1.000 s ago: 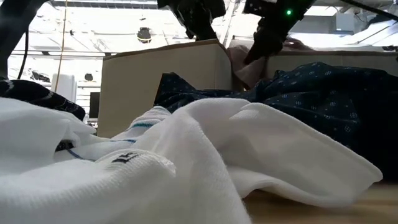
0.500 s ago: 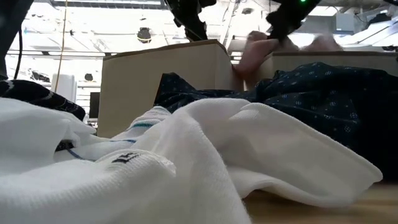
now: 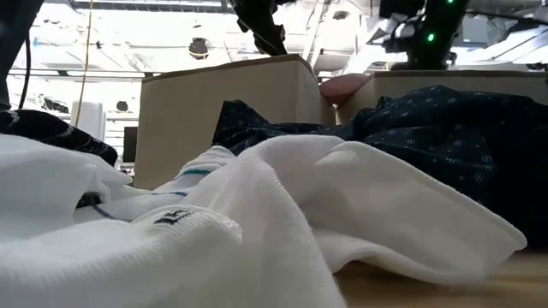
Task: Sort clothes
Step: Put the pink long sleeve shirt into the right laundry organizer
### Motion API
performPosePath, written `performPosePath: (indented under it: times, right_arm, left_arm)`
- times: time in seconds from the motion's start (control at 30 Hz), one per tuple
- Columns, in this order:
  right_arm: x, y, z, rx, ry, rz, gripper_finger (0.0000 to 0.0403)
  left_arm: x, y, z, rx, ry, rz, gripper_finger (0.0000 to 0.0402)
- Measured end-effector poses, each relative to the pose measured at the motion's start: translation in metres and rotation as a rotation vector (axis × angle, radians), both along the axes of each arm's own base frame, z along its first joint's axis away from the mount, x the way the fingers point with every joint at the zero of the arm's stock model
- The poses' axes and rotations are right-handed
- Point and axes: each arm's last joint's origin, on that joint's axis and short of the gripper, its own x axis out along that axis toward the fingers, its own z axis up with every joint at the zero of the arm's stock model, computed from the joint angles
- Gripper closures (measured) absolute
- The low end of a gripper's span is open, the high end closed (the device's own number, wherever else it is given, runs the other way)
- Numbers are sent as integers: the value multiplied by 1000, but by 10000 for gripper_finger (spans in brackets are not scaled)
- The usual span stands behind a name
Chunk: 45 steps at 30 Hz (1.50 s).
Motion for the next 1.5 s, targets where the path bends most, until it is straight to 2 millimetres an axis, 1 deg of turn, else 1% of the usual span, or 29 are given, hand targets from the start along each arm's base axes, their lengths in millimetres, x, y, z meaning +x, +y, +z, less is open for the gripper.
performPosePath:
  times: [0.17, 0.37, 0.47, 0.63, 0.7, 0.77, 0.87, 0.97, 1.03, 1.27, 1.37, 1.5]
  right_arm:
    - [3, -22, -30, 58, 75, -85, 398]
    - [1, -50, -72, 229, 22, -125, 397]
    - [-1, -61, -96, 330, -5, -136, 397]
    - [-5, -74, -135, 445, 30, -163, 397]
    - [-6, -76, -145, 461, 52, -168, 395]
    - [-5, -78, -150, 469, 68, -166, 390]
    - [-5, -78, -150, 468, 66, -158, 378]
    - [-8, -76, -139, 465, 22, -144, 363]
    - [-9, -71, -127, 442, -20, -123, 354]
    - [-22, -46, -78, 317, -142, -45, 317]
    - [-27, -34, -58, 253, -222, 2, 289]
    - [-31, -21, -38, 188, -334, 66, 241]
  left_arm:
    - [0, -14, -1, -9, 27, -25, 178]
    - [0, -30, -4, 16, 73, -48, 178]
    - [0, -37, -4, 22, 72, -67, 178]
    - [1, -44, -4, 30, 72, -88, 178]
    - [1, -45, -4, 31, 71, -90, 178]
    - [1, -45, -4, 31, 71, -90, 178]
    - [1, -45, -4, 39, 73, -85, 178]
    - [1, -45, -4, 48, 74, -79, 178]
    - [1, -45, -4, 50, 74, -78, 178]
    - [1, -45, -4, 55, 74, -81, 178]
    - [1, -44, -4, 59, 71, -86, 178]
    - [2, -44, -3, 59, 67, -86, 178]
